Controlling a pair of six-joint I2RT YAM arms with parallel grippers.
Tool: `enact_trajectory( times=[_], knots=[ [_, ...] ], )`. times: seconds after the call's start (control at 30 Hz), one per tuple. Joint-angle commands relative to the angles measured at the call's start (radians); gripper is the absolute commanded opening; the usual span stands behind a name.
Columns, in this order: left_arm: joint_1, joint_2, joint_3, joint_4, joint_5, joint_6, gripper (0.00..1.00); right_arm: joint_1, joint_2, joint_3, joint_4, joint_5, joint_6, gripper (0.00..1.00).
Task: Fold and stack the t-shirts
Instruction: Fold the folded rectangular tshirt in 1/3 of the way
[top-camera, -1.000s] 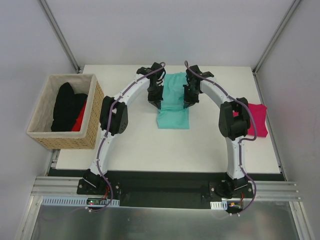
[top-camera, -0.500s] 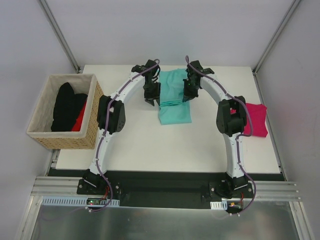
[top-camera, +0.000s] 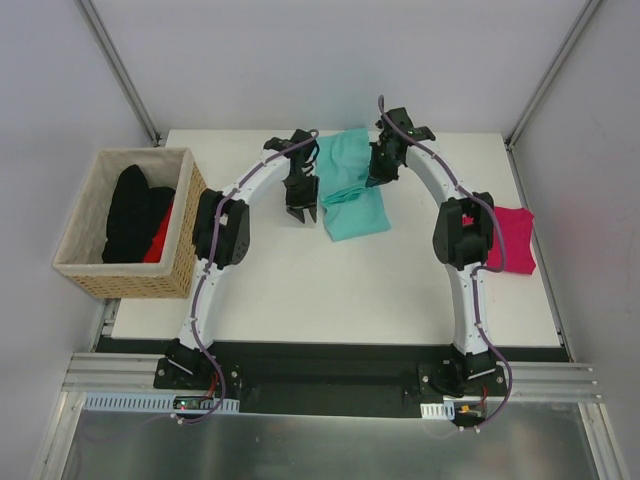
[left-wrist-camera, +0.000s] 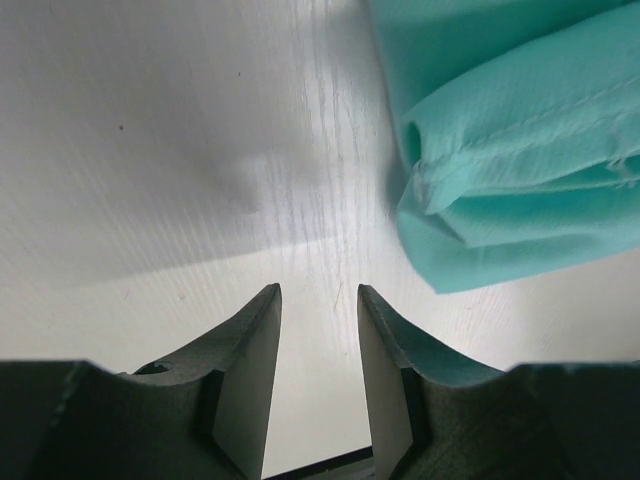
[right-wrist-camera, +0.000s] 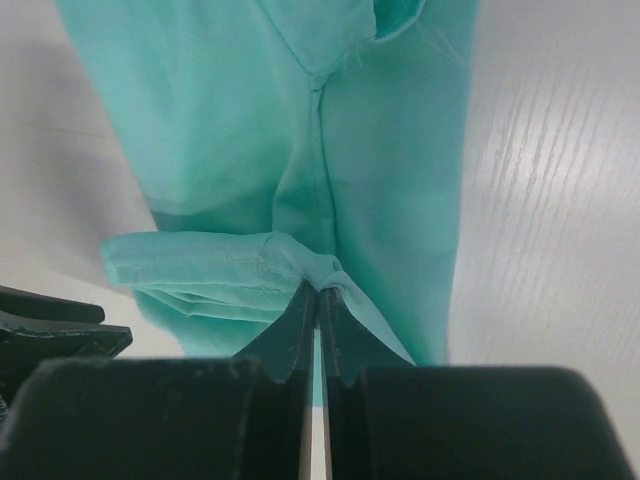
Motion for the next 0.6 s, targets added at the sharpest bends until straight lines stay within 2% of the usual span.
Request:
enact_trajectory(
  times=[0.0,0.07,0.1,0.13,0.17,0.2,0.23,0.4,0.57],
  knots=[
    [-0.001,-0.129,-0.040,-0.012,-0.023,-0.008,0.36,-0.010,-0.002,0.078,0.024,-0.014,-0.021,0.01],
    [-0.001,-0.138,-0.060,-0.010,-0.028,-0.006,0.36,-0.014,0.003,0.081,0.046,-0.014,-0.019,0.02],
    [-0.001,-0.149,-0.065,-0.012,-0.030,-0.005,0.36,-0.016,0.007,0.083,0.050,-0.016,-0.016,0.06],
    [-0.001,-0.153,-0.079,-0.012,-0.031,-0.005,0.36,-0.019,0.019,0.086,0.060,-0.019,-0.016,0.23],
    [-0.001,-0.159,-0.085,-0.010,-0.036,-0.005,0.36,-0.019,0.026,0.093,0.061,-0.023,-0.016,0.27],
    [-0.001,-0.168,-0.091,-0.012,-0.039,-0.002,0.36,-0.022,0.033,0.096,0.061,-0.023,-0.016,0.38],
    [-0.001,-0.175,-0.105,-0.012,-0.042,-0.002,0.36,-0.025,0.041,0.101,0.063,-0.026,-0.016,0.42],
    [-0.001,-0.205,-0.146,-0.012,-0.054,-0.005,0.36,-0.040,0.027,0.098,0.092,-0.005,-0.021,0.50],
    [-0.001,-0.222,-0.171,-0.010,-0.057,-0.011,0.36,-0.060,-0.005,0.064,0.069,-0.006,-0.041,0.50]
  ],
)
